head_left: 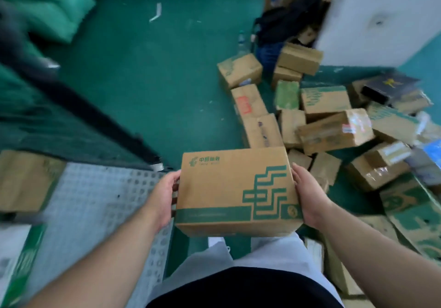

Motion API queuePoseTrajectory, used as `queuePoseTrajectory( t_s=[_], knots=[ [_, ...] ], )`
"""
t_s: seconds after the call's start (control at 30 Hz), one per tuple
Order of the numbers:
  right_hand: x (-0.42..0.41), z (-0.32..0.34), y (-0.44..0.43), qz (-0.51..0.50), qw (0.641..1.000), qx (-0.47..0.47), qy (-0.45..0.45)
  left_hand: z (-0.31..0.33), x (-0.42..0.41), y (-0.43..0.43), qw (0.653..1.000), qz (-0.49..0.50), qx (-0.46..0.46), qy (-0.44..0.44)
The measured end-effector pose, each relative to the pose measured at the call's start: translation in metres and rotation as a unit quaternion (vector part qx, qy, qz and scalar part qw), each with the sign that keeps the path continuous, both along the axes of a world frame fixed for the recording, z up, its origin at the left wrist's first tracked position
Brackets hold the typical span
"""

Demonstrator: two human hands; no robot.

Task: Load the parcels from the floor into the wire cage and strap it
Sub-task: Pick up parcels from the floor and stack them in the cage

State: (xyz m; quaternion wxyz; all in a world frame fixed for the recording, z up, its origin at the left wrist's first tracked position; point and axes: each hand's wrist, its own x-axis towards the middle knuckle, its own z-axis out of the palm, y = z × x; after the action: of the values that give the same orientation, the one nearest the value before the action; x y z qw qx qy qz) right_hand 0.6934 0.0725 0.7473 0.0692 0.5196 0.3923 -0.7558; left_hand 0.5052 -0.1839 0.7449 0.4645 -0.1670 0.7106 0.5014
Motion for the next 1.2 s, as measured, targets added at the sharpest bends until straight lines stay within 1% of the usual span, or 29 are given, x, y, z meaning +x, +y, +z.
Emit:
queuePoseTrajectory(
  t_s=[0.1,0.17,0.27,0.43,0.53,0.6,0.67,0.7,0.8,0.87,0.93,0.97,1.07,1.13,1.2],
  knots=[
    [-0.038,0.014,-0.062,0.080,0.997,0.003,-0.007,0.007,0.011,-0.091,0.997,0.073,-0.011,-0.008],
    [-0.058,0.022,-0.091,0.137,0.990,0.007,-0.017,0.011,0.020,-0.127,0.991,0.135,-0.006,-0.013],
    [-0.088,0.035,-0.124,0.231,0.972,0.036,-0.023,0.016,0.030,-0.165,0.976,0.216,0.008,-0.020],
    [-0.146,0.040,-0.169,0.359,0.928,0.089,-0.033,0.020,0.044,-0.213,0.933,0.355,0.028,-0.049],
    [-0.176,0.032,-0.193,0.403,0.908,0.108,-0.027,0.022,0.050,-0.238,0.908,0.414,0.020,-0.055],
    [-0.196,0.031,-0.215,0.443,0.888,0.124,-0.012,0.025,0.053,-0.257,0.889,0.456,0.016,-0.048],
    [-0.216,0.023,-0.237,0.474,0.869,0.142,0.004,0.030,0.055,-0.274,0.871,0.491,0.001,-0.024],
    [-0.225,0.020,-0.248,0.487,0.862,0.137,0.012,0.030,0.056,-0.283,0.859,0.511,-0.007,-0.010],
    [-0.246,0.003,-0.279,0.518,0.848,0.112,0.013,0.034,0.070,-0.307,0.825,0.565,-0.027,-0.008],
    [-0.258,-0.006,-0.300,0.540,0.833,0.118,0.014,0.034,0.082,-0.316,0.802,0.596,-0.037,-0.009],
    [-0.270,-0.013,-0.321,0.579,0.807,0.115,0.020,0.033,0.088,-0.323,0.775,0.630,-0.044,-0.019],
    [-0.275,-0.013,-0.331,0.600,0.790,0.122,0.012,0.031,0.090,-0.325,0.768,0.638,-0.039,-0.024],
    [-0.289,-0.019,-0.361,0.653,0.741,0.156,0.015,0.034,0.080,-0.334,0.761,0.647,-0.022,-0.034],
    [-0.302,-0.016,-0.383,0.679,0.712,0.178,0.010,0.030,0.065,-0.347,0.769,0.637,-0.039,-0.034],
    [-0.318,-0.014,-0.403,0.709,0.679,0.188,-0.003,0.022,0.046,-0.369,0.788,0.612,-0.058,-0.042]
  ],
)
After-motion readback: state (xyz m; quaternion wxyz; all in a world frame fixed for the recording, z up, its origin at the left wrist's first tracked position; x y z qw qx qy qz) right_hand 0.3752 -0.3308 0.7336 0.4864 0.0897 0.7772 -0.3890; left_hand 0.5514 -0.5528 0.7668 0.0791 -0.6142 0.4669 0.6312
